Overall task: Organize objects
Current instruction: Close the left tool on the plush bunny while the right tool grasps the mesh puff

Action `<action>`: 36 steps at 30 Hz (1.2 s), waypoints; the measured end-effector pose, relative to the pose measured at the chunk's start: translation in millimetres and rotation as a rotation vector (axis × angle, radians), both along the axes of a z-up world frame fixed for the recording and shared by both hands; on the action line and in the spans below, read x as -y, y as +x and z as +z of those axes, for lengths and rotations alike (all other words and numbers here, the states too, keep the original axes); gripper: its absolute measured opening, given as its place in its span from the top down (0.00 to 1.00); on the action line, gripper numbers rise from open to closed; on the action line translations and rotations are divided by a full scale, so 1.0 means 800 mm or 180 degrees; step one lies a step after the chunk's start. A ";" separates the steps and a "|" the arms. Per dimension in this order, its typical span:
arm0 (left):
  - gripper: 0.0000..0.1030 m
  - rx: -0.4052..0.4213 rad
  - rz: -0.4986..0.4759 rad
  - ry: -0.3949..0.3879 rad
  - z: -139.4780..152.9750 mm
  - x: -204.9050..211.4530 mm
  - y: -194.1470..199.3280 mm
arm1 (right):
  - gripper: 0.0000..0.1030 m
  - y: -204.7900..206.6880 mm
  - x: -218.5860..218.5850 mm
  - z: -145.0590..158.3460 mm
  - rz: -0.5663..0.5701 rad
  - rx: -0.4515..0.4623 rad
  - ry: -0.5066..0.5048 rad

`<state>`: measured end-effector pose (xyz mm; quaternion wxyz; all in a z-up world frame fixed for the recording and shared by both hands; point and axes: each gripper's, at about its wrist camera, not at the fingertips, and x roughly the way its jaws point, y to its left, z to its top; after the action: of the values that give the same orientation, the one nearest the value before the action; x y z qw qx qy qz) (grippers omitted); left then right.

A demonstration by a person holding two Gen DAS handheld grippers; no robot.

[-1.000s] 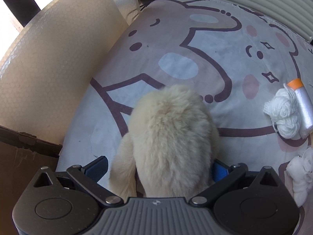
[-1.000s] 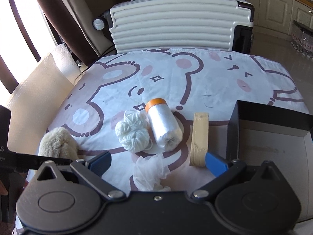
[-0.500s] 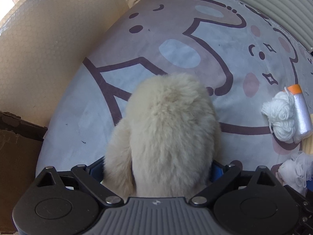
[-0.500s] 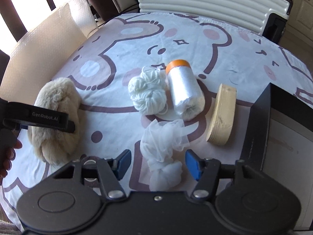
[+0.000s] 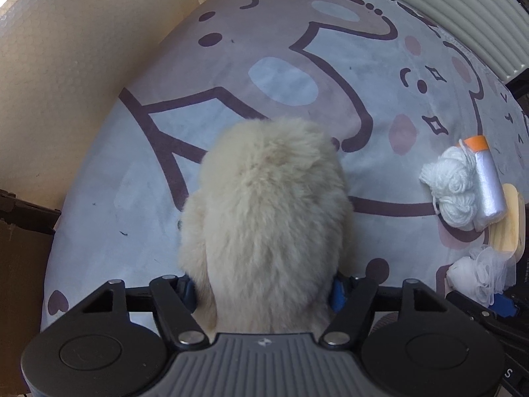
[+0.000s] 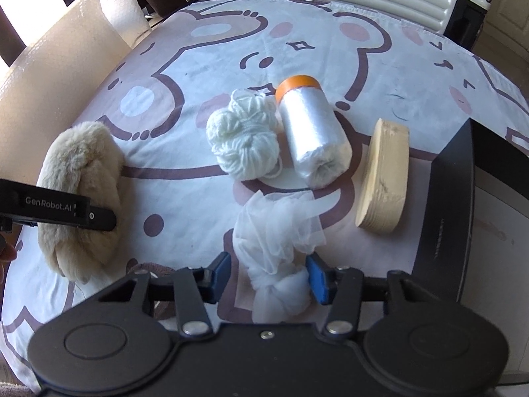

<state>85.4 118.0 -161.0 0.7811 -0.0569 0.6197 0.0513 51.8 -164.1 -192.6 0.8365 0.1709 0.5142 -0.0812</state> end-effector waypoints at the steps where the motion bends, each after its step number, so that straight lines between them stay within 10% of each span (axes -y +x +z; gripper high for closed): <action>1: 0.37 0.0005 0.0001 -0.0012 0.000 -0.001 0.000 | 0.64 0.001 -0.001 0.000 0.0009 -0.0016 -0.0007; 9: 0.51 0.0087 -0.0045 -0.0074 0.011 0.000 -0.008 | 0.70 -0.003 -0.002 0.010 -0.0008 0.0072 -0.0029; 36: 0.53 0.0870 -0.0208 0.0062 0.115 0.018 -0.078 | 0.71 -0.064 -0.010 0.101 -0.0304 0.0659 -0.0247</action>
<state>23.0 103.5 -68.7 0.8600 -0.0355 0.5086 0.0236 0.9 -156.4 -111.5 0.8864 0.1702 0.4127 -0.1227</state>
